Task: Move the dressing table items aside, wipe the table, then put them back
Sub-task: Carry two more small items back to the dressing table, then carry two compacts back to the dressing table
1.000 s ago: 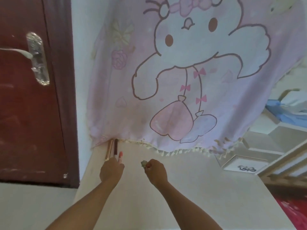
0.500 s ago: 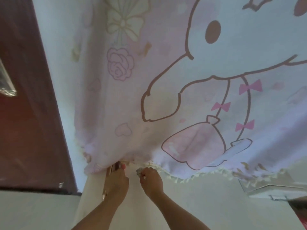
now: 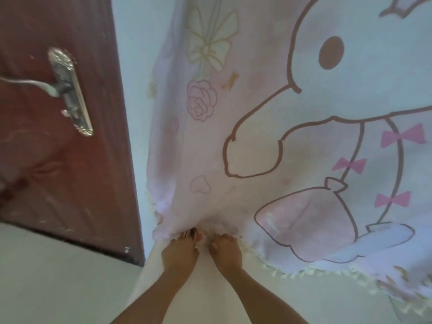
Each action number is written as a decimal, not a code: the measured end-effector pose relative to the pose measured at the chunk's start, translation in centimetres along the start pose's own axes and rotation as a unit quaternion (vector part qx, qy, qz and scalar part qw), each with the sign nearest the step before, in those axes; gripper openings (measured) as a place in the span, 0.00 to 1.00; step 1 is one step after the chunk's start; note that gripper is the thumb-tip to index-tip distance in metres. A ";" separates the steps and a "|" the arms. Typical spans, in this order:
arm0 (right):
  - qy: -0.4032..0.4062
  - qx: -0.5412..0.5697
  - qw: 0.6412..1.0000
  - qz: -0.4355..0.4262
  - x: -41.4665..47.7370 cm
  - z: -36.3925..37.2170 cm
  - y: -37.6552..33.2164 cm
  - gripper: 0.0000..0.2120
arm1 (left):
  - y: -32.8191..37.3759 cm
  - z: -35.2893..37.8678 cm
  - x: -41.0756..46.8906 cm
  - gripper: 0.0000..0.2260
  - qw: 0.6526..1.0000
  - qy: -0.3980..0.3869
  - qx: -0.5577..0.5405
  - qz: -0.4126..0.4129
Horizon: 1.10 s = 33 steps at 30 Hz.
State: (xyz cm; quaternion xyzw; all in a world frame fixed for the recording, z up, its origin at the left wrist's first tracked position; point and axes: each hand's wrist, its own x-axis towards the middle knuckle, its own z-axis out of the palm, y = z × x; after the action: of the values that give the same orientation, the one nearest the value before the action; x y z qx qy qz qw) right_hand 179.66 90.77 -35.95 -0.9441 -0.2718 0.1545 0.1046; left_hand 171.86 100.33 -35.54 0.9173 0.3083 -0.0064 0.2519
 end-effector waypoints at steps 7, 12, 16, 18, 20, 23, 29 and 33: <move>-0.005 -0.027 0.997 -0.072 -3.1 -2.1 2.3 0.20 | 0.1 -2.3 -5.1 0.14 0.975 0.048 0.173 -0.131; 0.025 -0.035 0.988 -0.151 -6.6 -3.3 2.8 0.15 | 0.1 -2.2 -11.3 0.19 0.970 0.103 0.134 -0.174; 0.034 -0.029 0.970 -0.238 -10.0 -3.9 0.1 0.15 | -0.8 -3.7 -16.5 0.24 0.957 0.151 0.112 -0.220; 0.031 -0.037 0.960 -0.277 -11.2 -3.8 -1.8 0.15 | -1.5 -4.6 -18.6 0.25 0.952 0.159 0.095 -0.243; 0.016 -0.045 0.941 -0.335 -13.4 -3.3 -4.2 0.17 | -2.7 -5.7 -21.9 0.25 0.941 0.166 0.084 -0.282; 0.003 -0.080 0.903 -0.423 -17.4 -2.4 -7.9 0.20 | -5.1 -7.1 -27.3 0.26 0.920 0.188 0.071 -0.338; -0.004 -0.095 0.824 -0.558 -28.1 0.7 -15.9 0.32 | -10.3 -9.0 -41.1 0.27 0.862 0.254 0.045 -0.437; -0.005 -0.125 0.780 -0.613 -36.5 3.6 -21.7 0.19 | -13.6 -9.7 -52.6 0.26 0.817 0.301 0.034 -0.491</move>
State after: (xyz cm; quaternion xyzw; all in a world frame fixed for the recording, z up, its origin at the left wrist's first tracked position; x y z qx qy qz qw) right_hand 138.66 89.27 -24.63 -0.5824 -0.8104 0.0271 0.0571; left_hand 120.15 84.56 -24.49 0.6088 0.7776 0.1362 0.0784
